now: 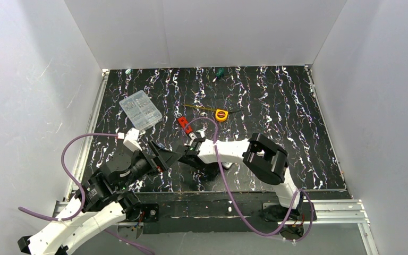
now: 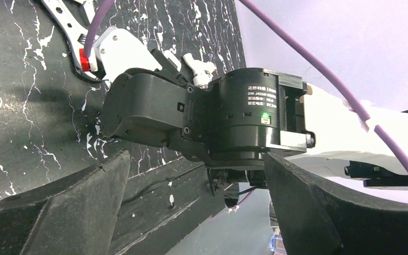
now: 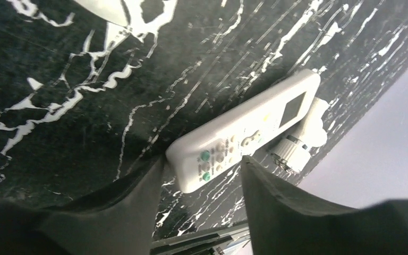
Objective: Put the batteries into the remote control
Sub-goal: Turn over the remote control at the center of the board.
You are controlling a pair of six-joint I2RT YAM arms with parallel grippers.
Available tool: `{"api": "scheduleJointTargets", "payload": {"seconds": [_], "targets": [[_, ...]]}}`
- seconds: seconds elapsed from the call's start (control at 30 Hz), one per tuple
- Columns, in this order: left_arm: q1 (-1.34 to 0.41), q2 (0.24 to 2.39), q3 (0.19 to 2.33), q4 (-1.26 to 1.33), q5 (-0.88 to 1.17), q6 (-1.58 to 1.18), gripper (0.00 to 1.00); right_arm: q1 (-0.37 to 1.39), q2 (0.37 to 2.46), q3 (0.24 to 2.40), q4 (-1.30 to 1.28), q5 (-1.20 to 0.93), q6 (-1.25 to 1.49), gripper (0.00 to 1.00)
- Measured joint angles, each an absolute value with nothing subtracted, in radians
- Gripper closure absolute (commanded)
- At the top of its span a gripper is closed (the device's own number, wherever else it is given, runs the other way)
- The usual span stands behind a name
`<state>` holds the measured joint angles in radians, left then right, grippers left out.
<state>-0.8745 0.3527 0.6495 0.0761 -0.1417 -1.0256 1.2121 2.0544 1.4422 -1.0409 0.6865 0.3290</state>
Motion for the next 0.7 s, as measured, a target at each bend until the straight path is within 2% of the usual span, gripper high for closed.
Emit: {"api": "scheduleJointTargets", "payload": {"seconds": [0.07, 0.47, 0.7], "targets": [[-0.875, 0.348, 0.649, 0.076, -0.142, -1.026, 0.02, 1.212, 2.064, 1.442, -1.028, 0.672, 0.319, 0.29], [-0.875, 0.31, 0.654, 0.021, -0.151, -1.019, 0.02, 1.212, 2.041, 1.447, -1.036, 0.628, 0.297, 0.19], [-0.875, 0.261, 0.764, -0.101, -0.197, -0.965, 0.02, 1.216, 1.879, 1.451, -0.99, 0.455, 0.326, 0.17]]}}
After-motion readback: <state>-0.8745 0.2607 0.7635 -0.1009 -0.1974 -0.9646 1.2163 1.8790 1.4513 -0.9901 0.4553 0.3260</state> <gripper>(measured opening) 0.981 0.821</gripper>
